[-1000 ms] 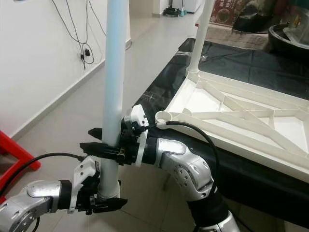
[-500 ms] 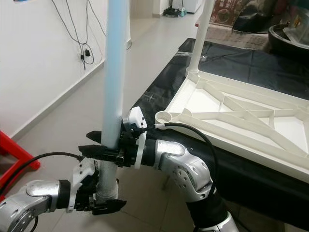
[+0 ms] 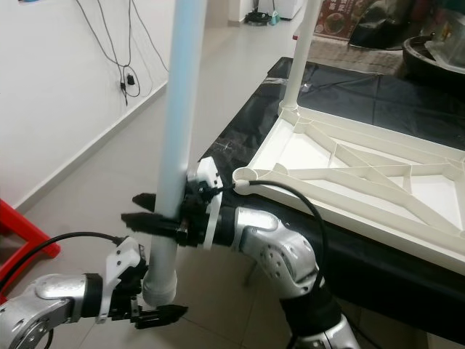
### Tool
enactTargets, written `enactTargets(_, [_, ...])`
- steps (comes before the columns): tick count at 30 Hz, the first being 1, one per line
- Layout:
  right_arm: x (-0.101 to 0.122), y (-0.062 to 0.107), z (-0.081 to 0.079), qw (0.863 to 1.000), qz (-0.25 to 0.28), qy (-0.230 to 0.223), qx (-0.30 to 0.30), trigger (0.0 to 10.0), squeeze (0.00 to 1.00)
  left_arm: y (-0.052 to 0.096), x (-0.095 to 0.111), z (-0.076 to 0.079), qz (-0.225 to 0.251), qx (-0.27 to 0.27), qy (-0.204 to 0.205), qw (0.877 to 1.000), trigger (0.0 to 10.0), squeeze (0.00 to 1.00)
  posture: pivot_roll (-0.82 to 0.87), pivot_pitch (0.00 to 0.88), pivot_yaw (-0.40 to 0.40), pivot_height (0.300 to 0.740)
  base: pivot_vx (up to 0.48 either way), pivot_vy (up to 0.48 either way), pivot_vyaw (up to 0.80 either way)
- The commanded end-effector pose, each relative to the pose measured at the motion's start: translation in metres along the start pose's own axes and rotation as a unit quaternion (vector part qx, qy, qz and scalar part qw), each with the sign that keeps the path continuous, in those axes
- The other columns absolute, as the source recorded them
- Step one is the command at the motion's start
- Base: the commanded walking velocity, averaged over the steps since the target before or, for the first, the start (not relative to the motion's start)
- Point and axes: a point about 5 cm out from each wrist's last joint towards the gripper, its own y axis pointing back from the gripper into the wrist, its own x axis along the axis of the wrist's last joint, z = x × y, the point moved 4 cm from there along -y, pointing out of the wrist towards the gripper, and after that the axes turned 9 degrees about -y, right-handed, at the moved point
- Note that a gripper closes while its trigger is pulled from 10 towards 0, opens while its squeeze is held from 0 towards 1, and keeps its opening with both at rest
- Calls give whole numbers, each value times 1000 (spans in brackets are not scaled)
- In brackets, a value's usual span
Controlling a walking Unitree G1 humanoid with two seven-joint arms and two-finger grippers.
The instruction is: Building children table
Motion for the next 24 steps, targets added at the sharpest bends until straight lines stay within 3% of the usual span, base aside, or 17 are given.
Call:
enactTargets(1, [24,10,10,998,38,46,-36,0,0,-1,-15,12,-21,-22,14,999,10000,0,102,75,-8,740,0,0,0])
enactTargets(6, [35,20,20,995,52,62,-66,0,0,4,-25,0,-21,41,8,999,10000,0,102,70,-11,740,0,0,0])
enactTargets(8, [47,31,33,986,80,88,-119,0,0,7,-16,-19,10,130,-13,991,10000,0,102,67,-10,740,0,0,0])
enactTargets(10, [52,35,38,982,93,94,-138,0,0,8,-12,-25,23,158,-17,987,10000,0,103,66,-11,740,0,0,0])
enactTargets(11, [62,41,48,968,124,107,-187,0,0,8,-3,-35,39,206,-26,977,10000,0,102,64,-11,740,0,0,0])
enactTargets(12, [62,41,48,968,124,107,-187,0,0,8,-3,-35,39,206,-26,977,10000,0,102,64,-11,740,0,0,0])
enactTargets(13, [72,50,62,945,153,130,-257,3137,0,8,7,-44,54,256,-37,964,10000,0,103,66,-13,740,0,0,0])
enactTargets(15, [72,50,62,945,153,130,-257,3137,0,8,7,-44,54,256,-37,964,10000,0,103,66,-13,740,0,0,0])
enactTargets(16, [81,61,73,916,184,146,-324,7333,0,8,16,-52,69,300,-41,951,10000,0,100,66,-11,740,0,0,0])
enactTargets(17, [88,75,83,881,209,163,-391,10000,0,8,27,-57,84,340,-50,935,10000,0,98,65,-15,740,0,0,0])
enactTargets(18, [88,75,83,881,209,163,-391,10000,0,8,27,-57,84,340,-50,935,10000,0,98,65,-15,740,0,0,0])
enactTargets(19, [91,88,89,848,229,173,-445,10000,0,8,36,-60,102,369,-48,923,10000,0,103,69,-19,740,0,0,0])
enactTargets(20, [92,96,92,827,241,179,-475,10000,0,7,41,-61,114,385,-47,915,10000,0,103,69,-19,740,0,0,0])
enactTargets(21, [92,96,92,827,241,179,-475,10000,0,7,41,-61,114,385,-47,915,10000,0,103,69,-19,740,0,0,0])
enactTargets(22, [89,100,93,816,241,187,-491,10000,0,8,46,-65,124,415,-48,900,10000,0,104,71,-23,740,0,0,0])
enactTargets(24, [82,99,90,813,244,185,-495,10000,0,9,52,-66,132,432,-44,891,10000,0,106,75,-24,740,0,0,-456])
